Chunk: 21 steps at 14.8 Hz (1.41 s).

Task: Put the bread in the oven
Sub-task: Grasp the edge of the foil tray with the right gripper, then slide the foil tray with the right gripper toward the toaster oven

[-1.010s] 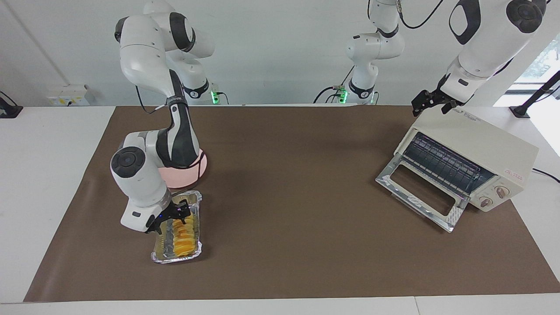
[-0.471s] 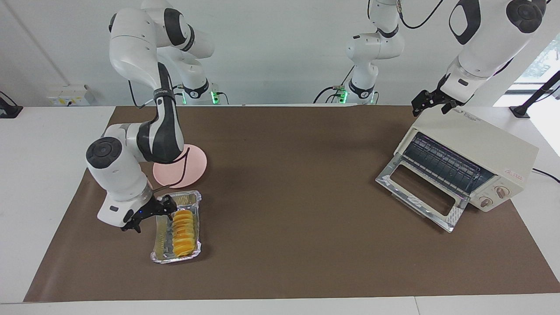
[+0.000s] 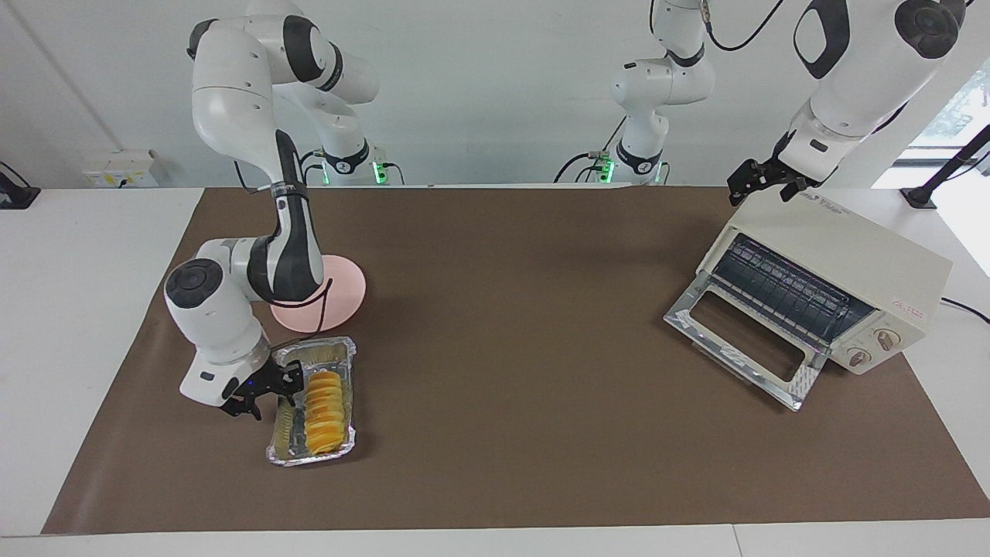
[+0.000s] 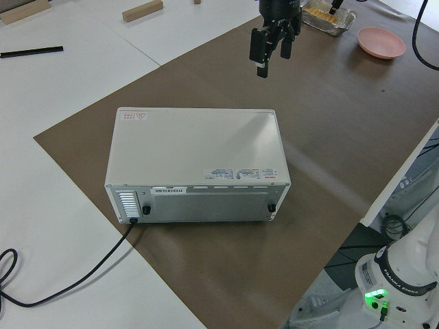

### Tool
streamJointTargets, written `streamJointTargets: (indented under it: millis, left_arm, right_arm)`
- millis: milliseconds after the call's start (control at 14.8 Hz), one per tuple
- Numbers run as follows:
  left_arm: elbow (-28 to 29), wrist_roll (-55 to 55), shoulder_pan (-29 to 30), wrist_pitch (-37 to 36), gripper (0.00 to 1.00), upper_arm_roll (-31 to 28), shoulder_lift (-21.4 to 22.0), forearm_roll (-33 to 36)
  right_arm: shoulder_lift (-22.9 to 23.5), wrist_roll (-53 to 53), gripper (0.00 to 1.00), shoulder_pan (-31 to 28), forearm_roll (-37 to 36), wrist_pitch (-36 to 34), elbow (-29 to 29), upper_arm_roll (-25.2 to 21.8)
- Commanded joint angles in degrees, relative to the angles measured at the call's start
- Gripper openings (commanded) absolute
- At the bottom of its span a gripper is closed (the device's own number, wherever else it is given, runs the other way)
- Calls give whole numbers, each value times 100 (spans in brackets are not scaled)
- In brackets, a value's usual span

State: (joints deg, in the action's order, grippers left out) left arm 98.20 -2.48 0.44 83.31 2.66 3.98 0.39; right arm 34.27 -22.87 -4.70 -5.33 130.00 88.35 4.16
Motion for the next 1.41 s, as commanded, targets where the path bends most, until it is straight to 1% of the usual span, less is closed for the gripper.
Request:
streamJointTargets:
  millis: [0,135,337,471,606,741,875,1010,1145,1279,1347]
  left_arm:
    - [32,19,44,-16,100,16,94,49]
    - [32,19,44,-16,100,16,94,49]
    - [32,19,44,-16,100,16,94,49]
    - [32,19,44,-16,100,16,94,49]
    - [32,19,44,-16,100,16,94,49]
    - [32,19,44,-16,100,16,94,49]
    - [32,19,44,-16,100,16,94,49]
    - [32,19,44,-16,100,16,94,49]
    - [32,19,44,-16,100,16,102,49]
    - [32,19,44,-16,100,16,94,49]
    - [32,19,44,-16,100,16,94,49]
  right_arm:
    - [-166,54,0,-48,111,78,226,50]
    - [-166,257,0,-48,120,51,226,50]
    - [-166,257,0,-57,120,-10,200,50]
    - [-166,257,0,-66,120,-246,69,59]
    - [-166,266,0,-66,233,-763,-282,77]
    - [-184,310,0,22,383,-1483,-739,94]
    - [-446,546,0,110,523,-2090,-942,121]
    - [-675,1141,0,451,690,-2627,-1117,112]
    - [-860,2063,0,820,787,-3137,-1267,112]
    - [-992,3117,0,1364,867,-3428,-1382,112]
    - [-1036,3697,0,1654,876,-3438,-1382,112]
